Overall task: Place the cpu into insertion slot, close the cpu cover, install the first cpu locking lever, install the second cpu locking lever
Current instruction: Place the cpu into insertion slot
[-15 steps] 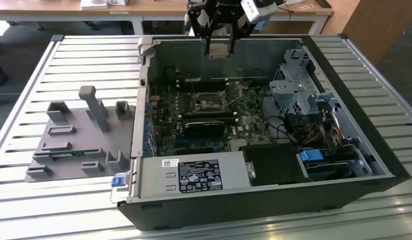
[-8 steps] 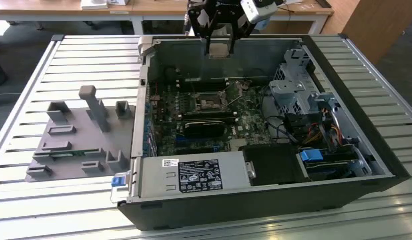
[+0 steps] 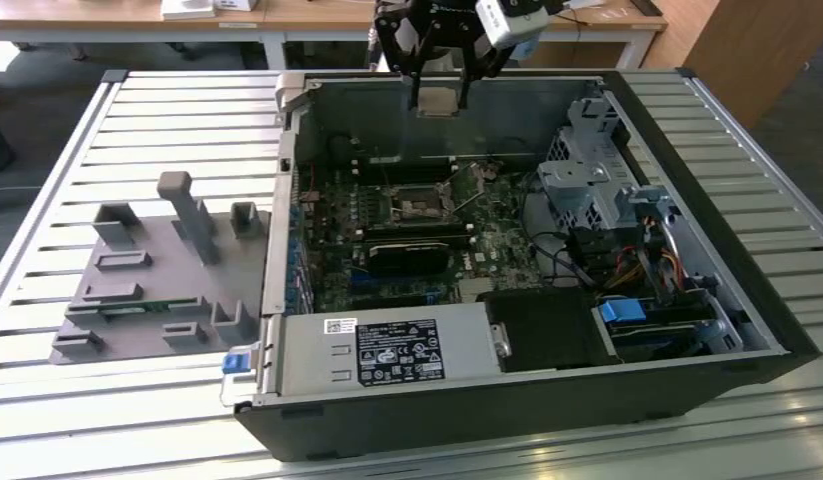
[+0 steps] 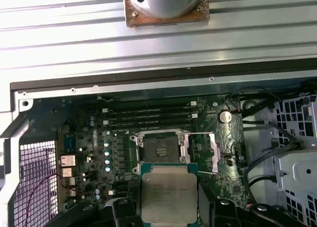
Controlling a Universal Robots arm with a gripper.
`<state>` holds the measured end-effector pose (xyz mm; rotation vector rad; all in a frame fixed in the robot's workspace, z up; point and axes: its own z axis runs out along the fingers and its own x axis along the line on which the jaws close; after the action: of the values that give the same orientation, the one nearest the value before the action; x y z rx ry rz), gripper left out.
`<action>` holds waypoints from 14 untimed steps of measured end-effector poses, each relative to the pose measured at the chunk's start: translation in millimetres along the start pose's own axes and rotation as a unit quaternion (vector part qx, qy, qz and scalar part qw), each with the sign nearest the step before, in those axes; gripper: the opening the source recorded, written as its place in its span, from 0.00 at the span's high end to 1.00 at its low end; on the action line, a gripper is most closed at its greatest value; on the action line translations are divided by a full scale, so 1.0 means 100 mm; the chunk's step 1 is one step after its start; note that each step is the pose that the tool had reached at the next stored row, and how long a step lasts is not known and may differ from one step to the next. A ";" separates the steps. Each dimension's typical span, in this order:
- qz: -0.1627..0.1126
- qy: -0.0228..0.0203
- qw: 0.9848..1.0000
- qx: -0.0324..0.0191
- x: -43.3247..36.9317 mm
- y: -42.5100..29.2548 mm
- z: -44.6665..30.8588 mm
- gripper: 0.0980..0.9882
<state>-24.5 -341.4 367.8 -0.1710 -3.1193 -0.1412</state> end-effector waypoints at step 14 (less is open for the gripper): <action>0.043 -0.004 0.999 -0.001 0.000 -0.001 0.008 0.50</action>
<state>-24.5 -341.4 367.0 -0.3062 -3.1128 -0.1422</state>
